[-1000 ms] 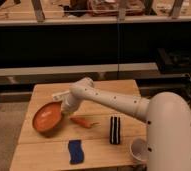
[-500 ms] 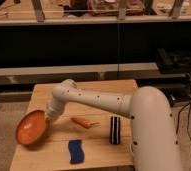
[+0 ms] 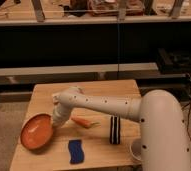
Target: Drag the ceramic bowl in a circle
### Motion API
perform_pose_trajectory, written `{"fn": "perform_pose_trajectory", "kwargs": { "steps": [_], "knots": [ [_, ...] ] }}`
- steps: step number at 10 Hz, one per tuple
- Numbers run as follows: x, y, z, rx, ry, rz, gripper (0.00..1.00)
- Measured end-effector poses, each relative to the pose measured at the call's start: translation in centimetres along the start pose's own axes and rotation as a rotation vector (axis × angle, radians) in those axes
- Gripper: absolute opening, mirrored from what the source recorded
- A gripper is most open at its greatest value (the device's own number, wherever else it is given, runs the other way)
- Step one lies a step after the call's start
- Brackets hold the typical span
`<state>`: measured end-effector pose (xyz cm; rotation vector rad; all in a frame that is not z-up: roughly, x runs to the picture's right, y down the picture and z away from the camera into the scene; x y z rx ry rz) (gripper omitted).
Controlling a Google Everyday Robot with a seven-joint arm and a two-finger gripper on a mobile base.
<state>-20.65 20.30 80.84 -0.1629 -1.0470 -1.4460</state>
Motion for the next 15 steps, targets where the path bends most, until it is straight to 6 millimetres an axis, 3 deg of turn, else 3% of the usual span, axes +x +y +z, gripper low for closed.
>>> {"fn": "perform_pose_trajectory", "kwargs": {
  "steps": [4,6,8,11,13,15],
  "knots": [
    [-2.2,9.0,-3.6,-0.041,0.064,0.153,0.00],
    [-0.9,11.5,-5.2,-0.061,0.100,0.227,0.00],
    [1.7,12.4,-6.1,-0.079,0.129,0.271,0.00],
    [6.4,10.7,-5.7,-0.083,0.153,0.315,0.00],
    [9.1,6.8,-4.2,-0.068,0.144,0.294,0.00],
    [10.0,2.4,-2.4,-0.052,0.112,0.223,0.00]
  ]
}}
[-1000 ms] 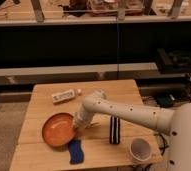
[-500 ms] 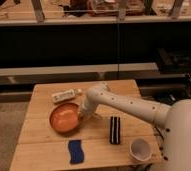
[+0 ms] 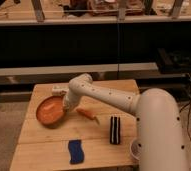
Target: Drag the ceramic bowl in a circle
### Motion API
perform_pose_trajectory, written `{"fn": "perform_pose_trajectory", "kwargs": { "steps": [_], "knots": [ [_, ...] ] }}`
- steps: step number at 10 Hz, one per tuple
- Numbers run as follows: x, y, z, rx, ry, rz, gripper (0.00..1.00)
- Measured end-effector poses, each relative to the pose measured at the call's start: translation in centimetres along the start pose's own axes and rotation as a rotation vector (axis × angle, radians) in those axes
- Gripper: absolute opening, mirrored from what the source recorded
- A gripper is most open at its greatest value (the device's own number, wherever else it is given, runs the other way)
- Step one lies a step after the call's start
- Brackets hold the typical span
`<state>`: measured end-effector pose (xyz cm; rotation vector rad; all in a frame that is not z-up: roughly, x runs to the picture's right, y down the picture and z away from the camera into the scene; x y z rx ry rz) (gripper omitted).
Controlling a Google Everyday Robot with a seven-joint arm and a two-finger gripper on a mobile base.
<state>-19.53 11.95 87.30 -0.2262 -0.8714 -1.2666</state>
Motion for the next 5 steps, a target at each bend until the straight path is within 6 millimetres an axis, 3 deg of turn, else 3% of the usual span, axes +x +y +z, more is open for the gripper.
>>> {"fn": "perform_pose_trajectory", "kwargs": {
  "steps": [1,2,4,5],
  "knots": [
    [-0.9,-3.0,1.1,0.002,-0.033,-0.071,0.00],
    [-2.0,-4.6,1.8,-0.002,-0.059,-0.122,0.00],
    [-4.9,-7.0,3.0,-0.006,-0.104,-0.205,0.00],
    [-5.6,-7.3,3.1,-0.006,-0.115,-0.218,0.00]
  ]
}}
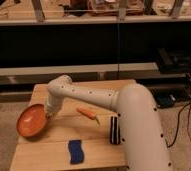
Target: Drag the ceramic bowl in a circle
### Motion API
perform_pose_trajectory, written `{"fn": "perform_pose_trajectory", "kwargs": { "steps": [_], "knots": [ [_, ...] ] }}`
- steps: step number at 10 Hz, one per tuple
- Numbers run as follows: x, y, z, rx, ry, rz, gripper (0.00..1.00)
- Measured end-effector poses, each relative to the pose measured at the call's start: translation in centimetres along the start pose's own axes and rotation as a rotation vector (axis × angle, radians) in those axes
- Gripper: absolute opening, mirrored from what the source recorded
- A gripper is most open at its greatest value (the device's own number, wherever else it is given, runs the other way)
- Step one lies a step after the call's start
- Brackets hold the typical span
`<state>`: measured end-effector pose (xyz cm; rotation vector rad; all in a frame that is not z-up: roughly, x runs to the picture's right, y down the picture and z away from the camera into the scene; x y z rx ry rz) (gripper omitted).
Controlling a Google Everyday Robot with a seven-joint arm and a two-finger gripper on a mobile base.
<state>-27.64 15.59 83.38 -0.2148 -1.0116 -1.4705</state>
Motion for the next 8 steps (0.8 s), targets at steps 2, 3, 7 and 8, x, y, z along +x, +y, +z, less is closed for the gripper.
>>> {"fn": "perform_pose_trajectory", "kwargs": {
  "steps": [2,3,7,8],
  "knots": [
    [-1.8,0.0,0.2,0.000,-0.022,-0.017,0.00],
    [-3.4,0.9,0.0,0.001,-0.032,-0.014,0.00],
    [-9.1,7.9,-2.3,0.003,-0.021,0.026,0.00],
    [-10.0,10.0,-3.1,-0.002,-0.010,0.042,0.00]
  ]
}}
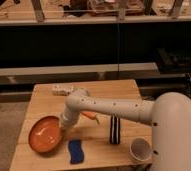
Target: Drag the ceramic bowl in a circle
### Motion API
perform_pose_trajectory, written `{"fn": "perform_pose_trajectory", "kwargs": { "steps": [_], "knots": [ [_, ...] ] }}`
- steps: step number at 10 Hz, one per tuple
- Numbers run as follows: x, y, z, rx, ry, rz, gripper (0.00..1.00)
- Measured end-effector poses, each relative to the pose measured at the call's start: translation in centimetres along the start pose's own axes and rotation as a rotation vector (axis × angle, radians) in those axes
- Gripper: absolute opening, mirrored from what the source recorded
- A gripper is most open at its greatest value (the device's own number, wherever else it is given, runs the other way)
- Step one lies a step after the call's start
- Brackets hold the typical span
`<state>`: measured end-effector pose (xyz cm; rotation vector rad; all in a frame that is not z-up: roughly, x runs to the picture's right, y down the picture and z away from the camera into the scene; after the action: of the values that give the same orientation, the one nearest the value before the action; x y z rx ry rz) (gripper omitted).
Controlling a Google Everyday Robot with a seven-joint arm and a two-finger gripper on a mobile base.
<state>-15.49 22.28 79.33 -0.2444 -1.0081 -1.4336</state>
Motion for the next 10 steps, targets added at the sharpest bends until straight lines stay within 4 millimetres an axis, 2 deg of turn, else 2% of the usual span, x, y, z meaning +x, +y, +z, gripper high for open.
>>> {"fn": "perform_pose_trajectory", "kwargs": {
  "steps": [1,2,3,4,8,10],
  "knots": [
    [-0.5,2.5,-0.9,-0.013,0.019,0.034,0.00],
    [-0.4,4.1,-1.4,-0.022,0.035,0.083,0.00],
    [0.1,5.4,-1.8,-0.027,0.049,0.129,0.00],
    [1.5,6.6,-2.3,-0.028,0.068,0.185,0.00],
    [8.6,8.0,-2.9,-0.006,0.113,0.325,0.00],
    [10.4,7.9,-3.2,0.008,0.117,0.346,0.00]
  ]
}}
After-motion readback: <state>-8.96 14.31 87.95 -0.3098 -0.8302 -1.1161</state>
